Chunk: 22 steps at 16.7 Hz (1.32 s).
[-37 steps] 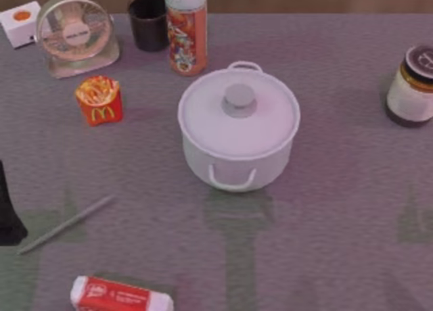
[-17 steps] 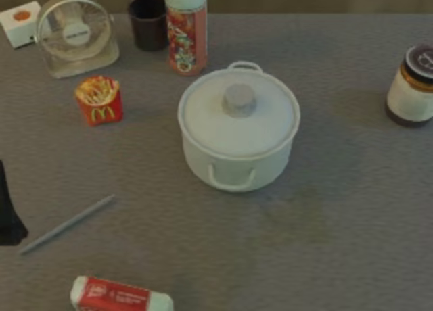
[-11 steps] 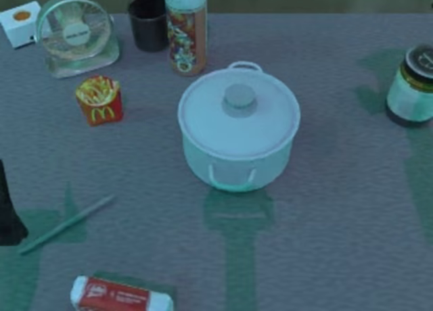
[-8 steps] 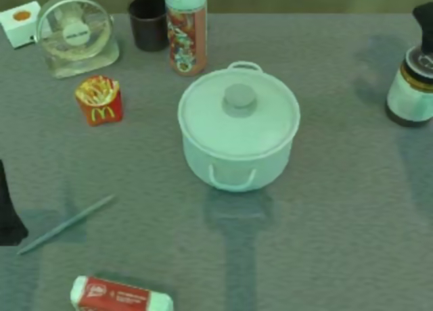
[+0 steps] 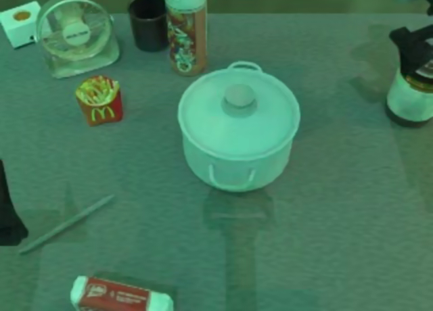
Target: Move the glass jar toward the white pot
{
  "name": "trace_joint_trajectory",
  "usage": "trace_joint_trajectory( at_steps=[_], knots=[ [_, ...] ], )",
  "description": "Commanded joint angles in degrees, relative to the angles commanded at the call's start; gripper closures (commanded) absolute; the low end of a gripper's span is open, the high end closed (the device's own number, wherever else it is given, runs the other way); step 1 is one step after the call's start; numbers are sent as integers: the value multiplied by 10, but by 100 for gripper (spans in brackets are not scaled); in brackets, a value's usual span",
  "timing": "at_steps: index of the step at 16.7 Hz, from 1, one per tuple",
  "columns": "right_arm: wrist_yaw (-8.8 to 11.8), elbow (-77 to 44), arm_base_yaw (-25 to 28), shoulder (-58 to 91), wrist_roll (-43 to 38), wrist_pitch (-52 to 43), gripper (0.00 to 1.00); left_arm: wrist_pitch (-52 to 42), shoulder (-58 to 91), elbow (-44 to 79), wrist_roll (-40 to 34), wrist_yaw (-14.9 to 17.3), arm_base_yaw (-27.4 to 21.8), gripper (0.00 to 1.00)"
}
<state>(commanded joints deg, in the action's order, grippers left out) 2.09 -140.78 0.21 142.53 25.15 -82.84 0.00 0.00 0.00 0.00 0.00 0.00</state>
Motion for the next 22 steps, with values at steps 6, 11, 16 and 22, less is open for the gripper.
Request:
trace_joint_trajectory(
  at_steps=[6, 11, 16, 22],
  knots=[
    [0, -5, 0, 5, 0, -2, 0, 0, 0, 0, 0, 0, 0, 0],
    [0, 64, 2, 2, -1, 64, 0, 0, 0, 0, 0, 0, 0, 0],
    [0, 114, 3, 2, -2, 114, 0, 0, 0, 0, 0, 0, 0, 0],
    [0, 114, 3, 2, -2, 114, 30, 0, 0, 0, 0, 0, 0, 0]
  ],
)
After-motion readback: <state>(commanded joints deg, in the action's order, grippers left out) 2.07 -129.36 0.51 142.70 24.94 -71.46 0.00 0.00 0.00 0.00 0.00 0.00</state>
